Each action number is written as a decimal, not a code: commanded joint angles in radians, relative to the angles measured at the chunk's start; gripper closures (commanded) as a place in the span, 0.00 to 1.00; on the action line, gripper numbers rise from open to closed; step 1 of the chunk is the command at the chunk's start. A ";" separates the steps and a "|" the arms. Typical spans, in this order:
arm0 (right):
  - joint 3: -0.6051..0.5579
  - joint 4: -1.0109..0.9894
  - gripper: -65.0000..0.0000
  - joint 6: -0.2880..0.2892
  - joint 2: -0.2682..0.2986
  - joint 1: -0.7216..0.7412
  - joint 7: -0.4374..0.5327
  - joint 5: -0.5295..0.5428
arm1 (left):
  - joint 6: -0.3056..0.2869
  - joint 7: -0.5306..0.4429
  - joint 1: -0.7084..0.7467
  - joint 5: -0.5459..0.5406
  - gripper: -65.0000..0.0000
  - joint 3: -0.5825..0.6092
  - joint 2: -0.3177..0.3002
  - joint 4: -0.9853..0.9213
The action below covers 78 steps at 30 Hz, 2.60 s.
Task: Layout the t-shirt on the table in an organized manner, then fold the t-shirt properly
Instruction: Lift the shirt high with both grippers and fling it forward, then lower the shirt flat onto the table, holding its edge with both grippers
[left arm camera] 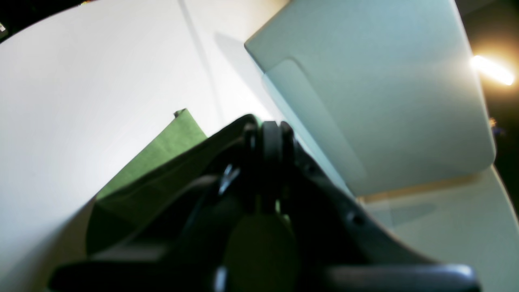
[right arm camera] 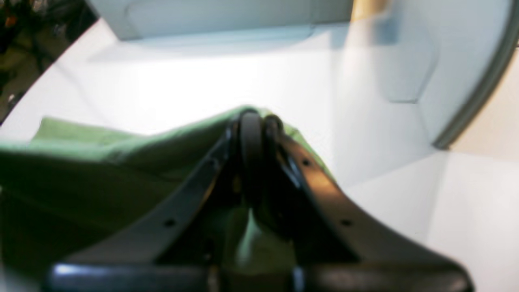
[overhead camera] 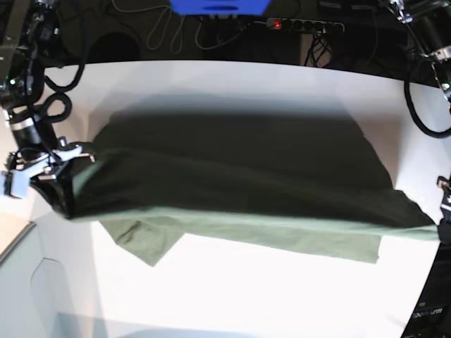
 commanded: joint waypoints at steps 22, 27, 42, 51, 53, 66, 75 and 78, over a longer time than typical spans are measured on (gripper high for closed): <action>-0.119 -0.217 1.00 0.070 0.098 0.368 -0.017 0.008 | 0.006 -0.017 -0.282 0.078 0.99 0.111 -0.027 -0.134; -0.198 -0.507 1.00 0.071 0.107 0.746 -0.060 0.008 | 0.003 -0.019 -0.589 0.135 0.99 0.224 -0.015 -0.414; -0.491 -1.193 1.00 0.096 0.173 1.571 0.202 0.008 | 0.002 -0.217 -1.317 0.266 0.99 0.528 0.031 -0.840; -0.503 -1.187 1.00 0.096 0.210 1.572 0.208 0.016 | 0.000 -0.228 -1.317 0.260 0.99 0.551 0.028 -0.803; -0.466 -1.141 1.00 0.096 0.231 1.544 0.208 0.016 | 0.000 -0.226 -1.249 0.260 0.99 0.522 0.013 -0.754; -0.267 -0.526 1.00 0.096 0.218 0.672 0.212 0.013 | 0.000 -0.109 -0.643 0.070 0.99 0.327 0.008 -0.476; -0.201 -0.452 1.00 0.097 0.132 0.217 0.379 0.010 | 0.000 -0.112 -0.268 0.039 0.99 0.298 0.017 -0.335; -0.187 -0.454 1.00 0.097 0.124 0.094 0.420 0.010 | 0.000 -0.114 -0.173 0.039 0.99 0.276 0.011 -0.311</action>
